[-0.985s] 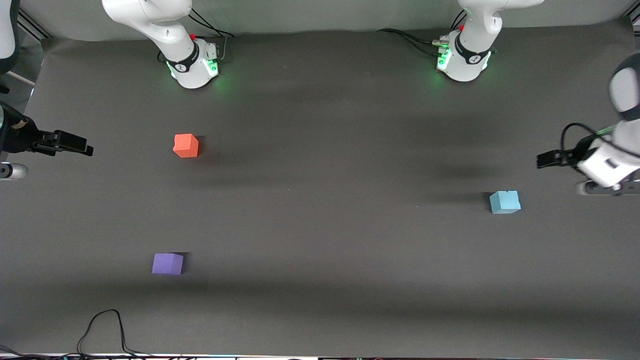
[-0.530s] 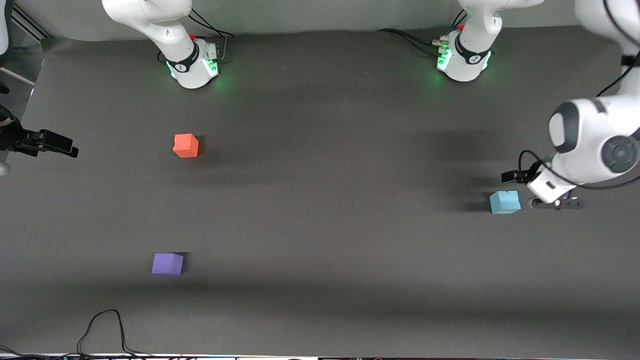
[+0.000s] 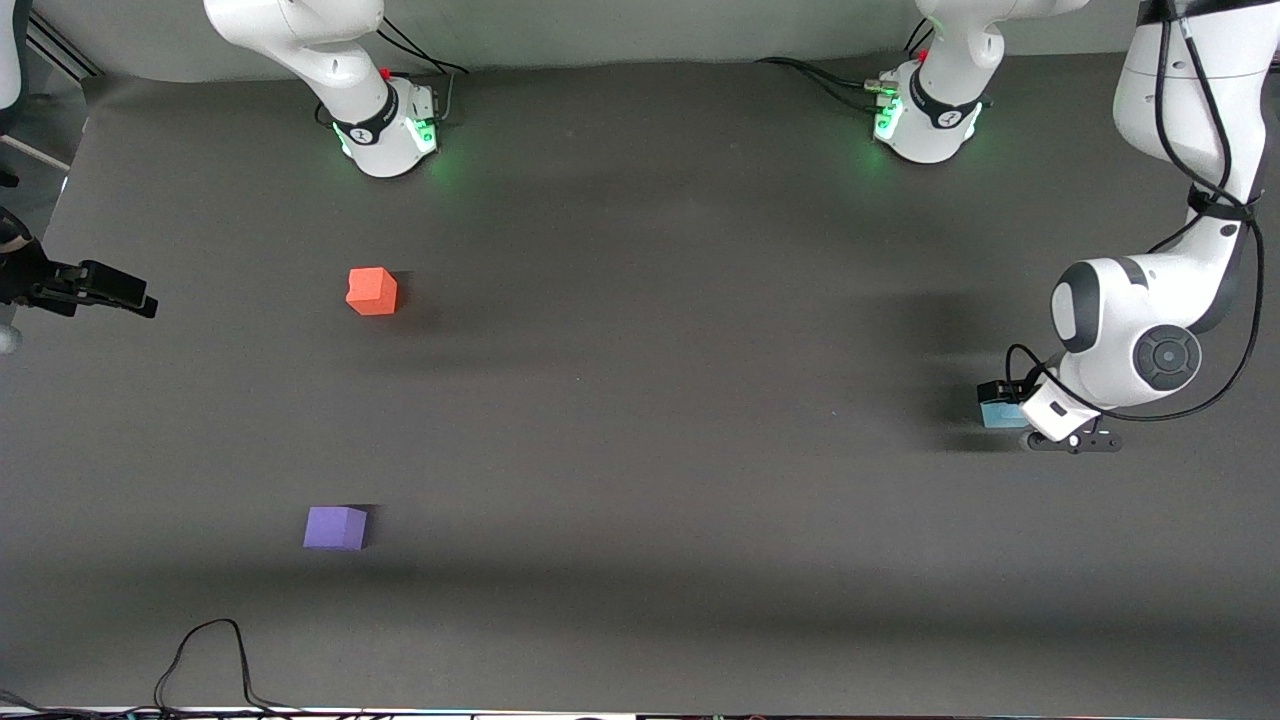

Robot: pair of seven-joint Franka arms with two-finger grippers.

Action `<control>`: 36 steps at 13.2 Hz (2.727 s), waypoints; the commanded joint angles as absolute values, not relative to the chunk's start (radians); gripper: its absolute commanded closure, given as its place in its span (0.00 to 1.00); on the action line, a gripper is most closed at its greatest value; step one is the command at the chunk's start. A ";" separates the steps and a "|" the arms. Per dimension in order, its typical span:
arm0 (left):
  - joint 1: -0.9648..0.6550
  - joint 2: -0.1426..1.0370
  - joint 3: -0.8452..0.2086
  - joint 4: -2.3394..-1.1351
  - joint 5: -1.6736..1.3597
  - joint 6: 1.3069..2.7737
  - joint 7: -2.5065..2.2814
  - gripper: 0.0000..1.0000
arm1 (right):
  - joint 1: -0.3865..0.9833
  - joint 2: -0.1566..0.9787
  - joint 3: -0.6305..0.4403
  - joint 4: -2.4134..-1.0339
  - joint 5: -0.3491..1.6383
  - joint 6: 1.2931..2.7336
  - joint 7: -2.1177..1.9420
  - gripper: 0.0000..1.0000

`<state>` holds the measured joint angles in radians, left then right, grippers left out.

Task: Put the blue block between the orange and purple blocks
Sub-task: 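Move the left gripper down over the light blue block, then close the left gripper on the blue block and lift it, then carry the blue block with the left gripper toward the table's middle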

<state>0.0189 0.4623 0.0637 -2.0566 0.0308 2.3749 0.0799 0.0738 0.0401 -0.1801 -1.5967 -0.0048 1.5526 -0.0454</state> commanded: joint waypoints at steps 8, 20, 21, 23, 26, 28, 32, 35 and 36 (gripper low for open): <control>0.025 0.343 0.063 -1.988 0.005 2.133 0.095 0.62 | 0.078 0.031 -0.181 -1.605 -0.018 1.577 -0.100 0.00; -0.015 0.051 0.034 -1.611 0.003 1.402 0.024 0.54 | 0.087 0.014 -0.181 -1.609 -0.018 1.580 -0.100 0.00; -0.038 0.057 -0.001 -1.599 -0.009 1.401 -0.065 0.54 | 0.089 0.014 -0.181 -1.611 -0.018 1.582 -0.100 0.00; -0.090 0.086 -0.117 -1.582 -0.029 1.431 -0.318 0.54 | 0.090 0.009 -0.181 -1.624 -0.018 1.586 -0.101 0.00; -0.179 0.236 -0.299 -1.502 -0.032 1.570 -0.737 0.54 | 0.094 -0.034 -0.181 -1.684 -0.018 1.627 -0.101 0.00; -0.298 0.403 -0.362 -1.384 0.010 1.653 -0.962 0.52 | 0.107 -0.035 -0.181 -1.693 -0.018 1.640 -0.100 0.00; -0.483 0.619 -0.360 -1.296 0.060 1.889 -1.153 0.52 | 0.110 -0.035 -0.181 -1.703 -0.018 1.641 -0.100 0.00; -0.569 0.725 -0.356 -1.299 0.099 2.038 -1.235 0.52 | 0.110 -0.029 -0.181 -1.704 -0.018 1.654 -0.101 0.00; -0.581 0.747 -0.354 -1.304 0.118 2.055 -1.249 0.52 | 0.110 -0.028 -0.181 -1.704 -0.018 1.655 -0.100 0.00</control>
